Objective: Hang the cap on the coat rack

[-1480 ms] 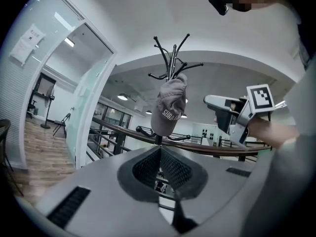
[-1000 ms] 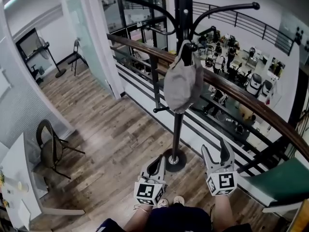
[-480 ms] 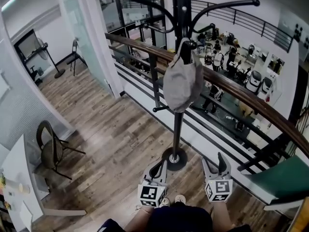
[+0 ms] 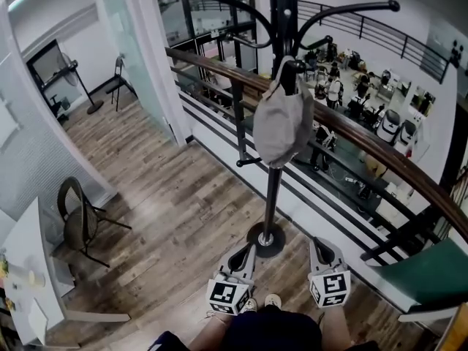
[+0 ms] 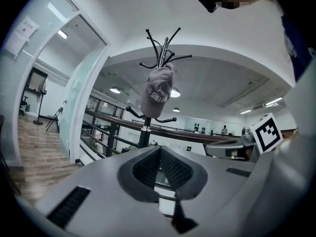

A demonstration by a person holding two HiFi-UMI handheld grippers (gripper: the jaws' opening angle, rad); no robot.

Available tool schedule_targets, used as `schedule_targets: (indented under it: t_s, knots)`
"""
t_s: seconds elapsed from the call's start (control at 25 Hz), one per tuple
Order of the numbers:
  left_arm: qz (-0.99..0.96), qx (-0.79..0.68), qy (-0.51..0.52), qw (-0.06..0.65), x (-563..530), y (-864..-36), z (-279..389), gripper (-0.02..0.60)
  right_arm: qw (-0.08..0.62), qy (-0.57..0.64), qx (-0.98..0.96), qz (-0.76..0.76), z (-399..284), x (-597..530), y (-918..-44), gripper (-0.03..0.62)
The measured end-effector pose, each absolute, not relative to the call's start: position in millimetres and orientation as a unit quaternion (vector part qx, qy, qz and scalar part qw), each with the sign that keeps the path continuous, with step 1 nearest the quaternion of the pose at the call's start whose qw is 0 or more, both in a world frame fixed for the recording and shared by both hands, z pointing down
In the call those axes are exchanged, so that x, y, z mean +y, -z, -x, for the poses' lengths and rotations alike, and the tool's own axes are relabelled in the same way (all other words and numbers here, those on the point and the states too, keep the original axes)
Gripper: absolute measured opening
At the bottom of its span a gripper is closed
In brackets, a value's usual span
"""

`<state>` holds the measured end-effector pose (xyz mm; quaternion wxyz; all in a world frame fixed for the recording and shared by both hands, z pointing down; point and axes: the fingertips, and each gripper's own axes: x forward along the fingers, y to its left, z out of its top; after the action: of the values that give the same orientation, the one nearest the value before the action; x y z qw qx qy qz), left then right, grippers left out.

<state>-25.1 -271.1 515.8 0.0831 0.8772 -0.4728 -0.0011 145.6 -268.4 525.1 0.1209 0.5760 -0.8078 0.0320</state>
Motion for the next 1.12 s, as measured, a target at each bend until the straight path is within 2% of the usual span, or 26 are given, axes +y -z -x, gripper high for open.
schedule_targets:
  t_s: [0.16,1.12]
  knots:
    - [-0.879,-0.473,-0.011,0.064,-270,-518,23,0.005,0.114,-0.03,-0.815,-0.568,-140,-264,-525,0.009]
    - [-0.87,-0.487,-0.043,0.063,-271,-535,29,0.003,0.129,-0.021,-0.802,-0.583,-151,-270,-528,0.008]
